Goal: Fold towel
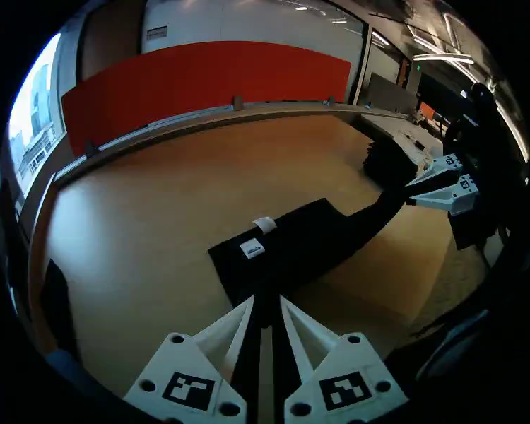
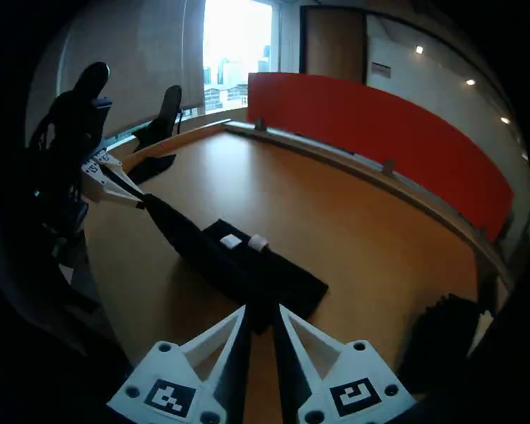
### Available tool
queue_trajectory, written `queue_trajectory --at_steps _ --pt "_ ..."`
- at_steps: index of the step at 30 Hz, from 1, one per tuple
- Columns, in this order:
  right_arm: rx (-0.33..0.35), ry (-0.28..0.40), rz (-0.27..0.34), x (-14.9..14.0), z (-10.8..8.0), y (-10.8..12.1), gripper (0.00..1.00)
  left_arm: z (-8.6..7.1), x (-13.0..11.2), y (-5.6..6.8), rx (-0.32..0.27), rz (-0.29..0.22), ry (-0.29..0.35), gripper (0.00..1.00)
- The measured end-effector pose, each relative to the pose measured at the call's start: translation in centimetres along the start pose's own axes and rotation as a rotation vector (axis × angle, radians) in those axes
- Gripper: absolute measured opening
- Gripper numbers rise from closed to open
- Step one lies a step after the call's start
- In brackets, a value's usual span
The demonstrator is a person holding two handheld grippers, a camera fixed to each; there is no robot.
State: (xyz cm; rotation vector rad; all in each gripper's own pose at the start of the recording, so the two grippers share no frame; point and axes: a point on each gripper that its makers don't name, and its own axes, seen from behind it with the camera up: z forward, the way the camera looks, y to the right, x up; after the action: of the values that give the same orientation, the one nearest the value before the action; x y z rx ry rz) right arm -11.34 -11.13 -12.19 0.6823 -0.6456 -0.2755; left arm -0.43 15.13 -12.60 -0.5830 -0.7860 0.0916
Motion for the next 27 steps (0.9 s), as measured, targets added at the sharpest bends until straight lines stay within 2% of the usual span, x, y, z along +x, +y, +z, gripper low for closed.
queue_trajectory --at_steps 5,14,20,27 --pt "-0.003 -0.018 -0.018 -0.1 1.3 1.0 0.19 1.3 0.6 -0.7 0.0 -0.007 0.003 0.09" --pt "0.01 -0.058 -0.013 -1.0 4.1 2.7 0.19 4.5 0.7 -2.3 0.014 -0.024 -0.02 0.09" --pt "0.015 -0.086 -0.012 -1.9 5.8 3.4 0.19 6.3 0.2 -2.7 0.01 -0.028 -0.046 0.09" --pt "0.022 -0.11 0.005 -2.9 6.7 3.7 0.19 7.4 -0.4 -2.9 0.006 -0.022 -0.066 0.09"
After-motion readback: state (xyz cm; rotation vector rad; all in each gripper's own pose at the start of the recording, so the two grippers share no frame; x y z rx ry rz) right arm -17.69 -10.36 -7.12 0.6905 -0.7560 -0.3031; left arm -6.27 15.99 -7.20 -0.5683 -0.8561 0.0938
